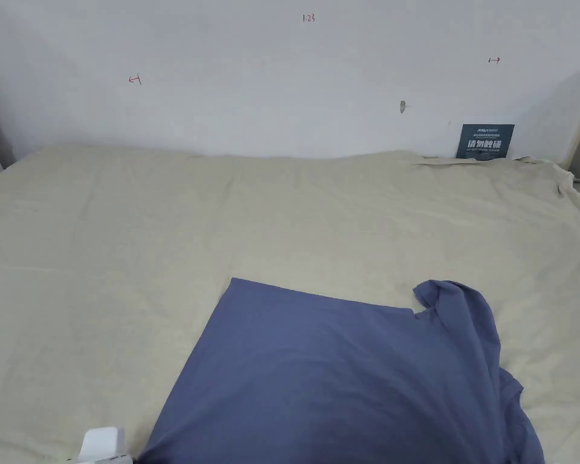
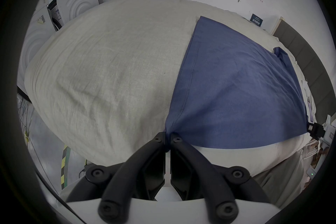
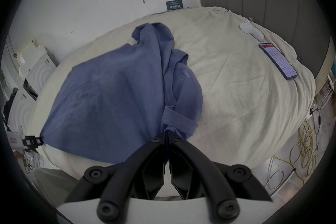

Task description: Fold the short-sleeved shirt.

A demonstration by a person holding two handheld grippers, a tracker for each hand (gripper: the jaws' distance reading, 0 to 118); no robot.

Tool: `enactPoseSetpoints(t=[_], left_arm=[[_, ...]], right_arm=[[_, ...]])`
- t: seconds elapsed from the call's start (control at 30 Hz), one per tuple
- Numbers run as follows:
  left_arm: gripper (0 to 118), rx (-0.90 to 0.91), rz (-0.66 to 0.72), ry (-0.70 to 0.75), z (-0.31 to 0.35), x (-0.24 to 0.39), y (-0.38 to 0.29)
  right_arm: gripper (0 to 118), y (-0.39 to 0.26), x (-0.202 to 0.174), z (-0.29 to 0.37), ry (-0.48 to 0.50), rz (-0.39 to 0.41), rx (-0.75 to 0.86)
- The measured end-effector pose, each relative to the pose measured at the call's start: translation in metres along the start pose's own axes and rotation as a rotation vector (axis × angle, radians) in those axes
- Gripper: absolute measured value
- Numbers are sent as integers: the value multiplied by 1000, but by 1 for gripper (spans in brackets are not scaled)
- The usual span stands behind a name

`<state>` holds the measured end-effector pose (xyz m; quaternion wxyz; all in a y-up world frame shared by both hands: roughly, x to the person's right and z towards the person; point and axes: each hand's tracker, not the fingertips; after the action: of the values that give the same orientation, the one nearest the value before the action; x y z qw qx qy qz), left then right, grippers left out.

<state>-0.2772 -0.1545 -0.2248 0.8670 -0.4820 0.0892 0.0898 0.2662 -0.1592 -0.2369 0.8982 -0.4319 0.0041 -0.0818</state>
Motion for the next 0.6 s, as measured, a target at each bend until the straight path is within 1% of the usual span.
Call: enactPoseSetpoints(t=[0.03, 0.07, 0.1, 0.13, 0.17, 0.2, 0.23, 0.27, 0.37, 0.47, 0.5, 0.6], left_arm=[[6, -4, 1, 4, 2, 2, 0], [14, -5, 4, 10, 3, 3, 1], [26, -8, 11, 10, 6, 4, 4], [52, -8, 22, 12, 9, 6, 7], [75, -7, 27, 3, 12, 7, 10], [93, -2, 31, -6, 15, 9, 13], [108, 6, 30, -10, 18, 12, 18], [111, 20, 30, -11, 22, 15, 22], [111, 129, 2, -13, 43, 25, 40], [111, 205, -22, -33, 66, 37, 59], [111, 234, -27, -42, 73, 41, 65], [111, 297, -51, -71, 88, 51, 80]], right_arm=[[4, 0, -1, 0, -5, 1, -6], [8, 1, -1, 1, -7, 0, -6], [18, 2, -2, 3, -12, -2, -3], [38, 6, -4, 7, -23, 8, 5], [58, 10, -5, 11, -20, 22, 24], [74, 14, -6, 16, -21, 28, 38], [88, 18, -14, 27, -19, 24, 56], [90, 24, -16, 33, -18, 22, 79], [90, 45, -15, 51, -23, 38, 193], [90, 65, -19, 71, -4, 53, 264], [90, 71, -26, 83, 8, 54, 297], [90, 86, -33, 102, 20, 70, 368]])
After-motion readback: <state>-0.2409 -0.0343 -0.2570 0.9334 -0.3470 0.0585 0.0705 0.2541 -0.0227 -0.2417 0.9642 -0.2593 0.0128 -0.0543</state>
